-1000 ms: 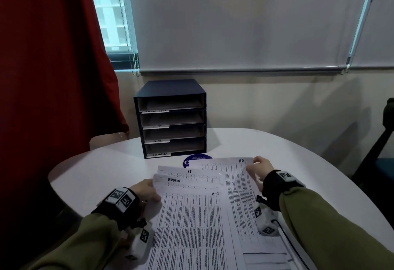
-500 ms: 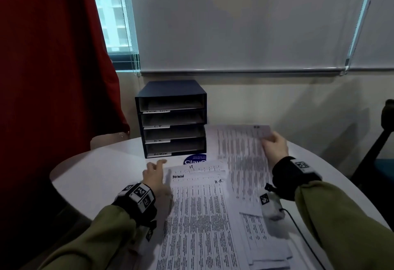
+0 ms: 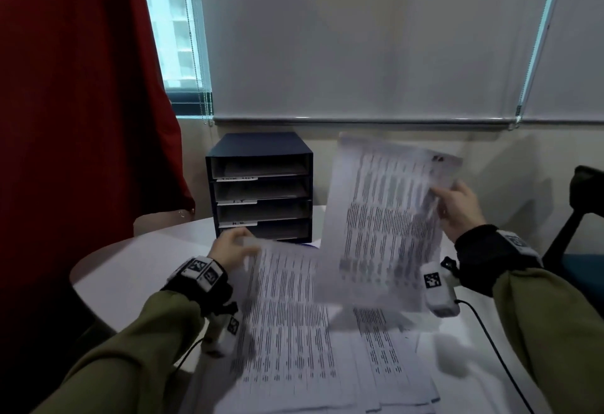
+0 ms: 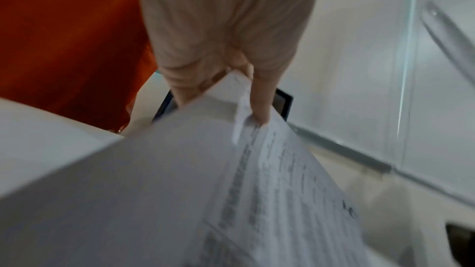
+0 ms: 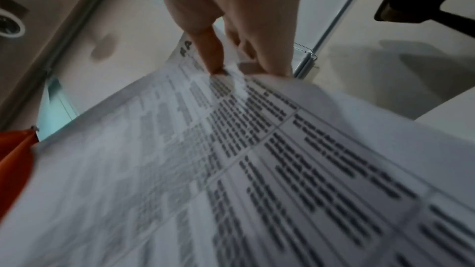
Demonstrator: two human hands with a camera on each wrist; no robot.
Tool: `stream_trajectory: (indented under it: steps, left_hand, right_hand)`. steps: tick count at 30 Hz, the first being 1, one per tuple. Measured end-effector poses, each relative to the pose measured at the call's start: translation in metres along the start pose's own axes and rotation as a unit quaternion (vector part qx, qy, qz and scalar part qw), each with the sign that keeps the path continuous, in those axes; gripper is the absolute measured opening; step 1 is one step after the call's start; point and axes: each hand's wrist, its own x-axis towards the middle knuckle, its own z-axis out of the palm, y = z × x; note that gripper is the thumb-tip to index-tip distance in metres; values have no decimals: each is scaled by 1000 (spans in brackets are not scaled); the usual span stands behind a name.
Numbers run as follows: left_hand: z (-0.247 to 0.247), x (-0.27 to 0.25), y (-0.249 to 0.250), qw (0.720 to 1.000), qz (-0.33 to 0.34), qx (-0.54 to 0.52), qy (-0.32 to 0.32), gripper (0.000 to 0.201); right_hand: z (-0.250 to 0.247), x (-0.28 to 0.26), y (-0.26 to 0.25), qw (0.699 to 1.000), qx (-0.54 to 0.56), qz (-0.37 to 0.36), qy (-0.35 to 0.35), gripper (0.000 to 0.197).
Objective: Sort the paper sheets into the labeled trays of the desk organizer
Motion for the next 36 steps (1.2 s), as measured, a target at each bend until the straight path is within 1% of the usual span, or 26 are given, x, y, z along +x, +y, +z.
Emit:
stream_trajectory:
  steps: [2,5,7,8,10,11,13,14,15,16,17,18,19,20,21,23,24,25,26,28,30,32,33,34,35,36]
  left_hand:
    - [-11,-1,18,991,47,-122,19,15]
    - [-15,-10,47,974,88,-209,-11,12]
    - [-16,-13,63,960,101,-258,-50,13]
    - [-17,-13,69,957,102,-267,-54,15]
    - [-18,-14,77,954,104,-276,-44,17]
    - [-17,-15,81,953,104,-284,-26,16]
    - [-14,-17,87,944,106,-310,45,13]
    - [-12,-19,91,934,105,-333,77,14]
    - [-11,-22,94,928,105,-344,92,27]
    - [-10,-24,95,930,107,-339,90,47]
    - [-8,-29,96,937,115,-321,78,61]
    - [-5,-33,95,942,124,-303,70,62]
    - [-2,-39,96,946,130,-287,72,53]
    - [2,-43,95,951,137,-262,87,42]
    - [6,-47,95,955,147,-231,118,37]
    - [14,-54,97,954,158,-156,199,37]
    - [19,-57,95,951,161,-142,224,37]
    - [26,-58,91,949,162,-142,230,38]
    - [33,-58,86,951,155,-152,221,41]
    - [46,-58,72,959,118,-175,190,46]
    - [54,-53,57,963,68,-208,158,50]
    - [58,-48,42,960,8,-260,106,45]
    - [59,-44,35,960,-17,-269,77,40]
    - [59,-42,31,962,-37,-264,52,34]
    - [58,-39,28,967,-53,-247,35,30]
    - [58,-35,26,971,-57,-227,35,30]
  right_hand:
    - [8,-10,10,996,-32,45,-74,25]
    - [27,-21,33,976,-71,109,-174,10]
    - [38,-24,44,970,-62,129,-195,30]
    - [45,-27,45,970,-45,131,-201,30]
    - [53,-30,47,972,-3,126,-198,25]
    - [57,-29,49,975,14,120,-188,25]
    - [65,-30,48,983,31,93,-152,26]
    - [69,-31,46,988,36,71,-129,25]
    - [73,-29,44,993,41,48,-102,23]
    - [77,-31,38,995,46,25,-83,21]
    - [80,-33,32,996,51,3,-70,21]
    - [83,-37,26,996,60,-18,-68,22]
    - [86,-40,20,995,66,-37,-68,23]
    - [89,-44,16,994,69,-50,-70,24]
    - [91,-47,14,993,68,-60,-70,24]
    - [97,-54,13,993,67,-64,-78,23]
    - [99,-58,16,993,61,-61,-80,21]
    - [101,-62,22,994,47,-54,-78,17]
    - [101,-66,29,996,28,-45,-75,13]
    - [100,-71,50,997,-13,-25,-73,9]
    - [97,-75,70,996,-48,9,-77,17]
    - [92,-76,92,991,-88,59,-86,24]
    - [91,-77,102,986,-110,82,-93,24]
    - [90,-76,111,980,-141,100,-97,22]
    - [90,-75,119,974,-178,102,-95,20]
    - [91,-73,122,969,-214,95,-86,19]
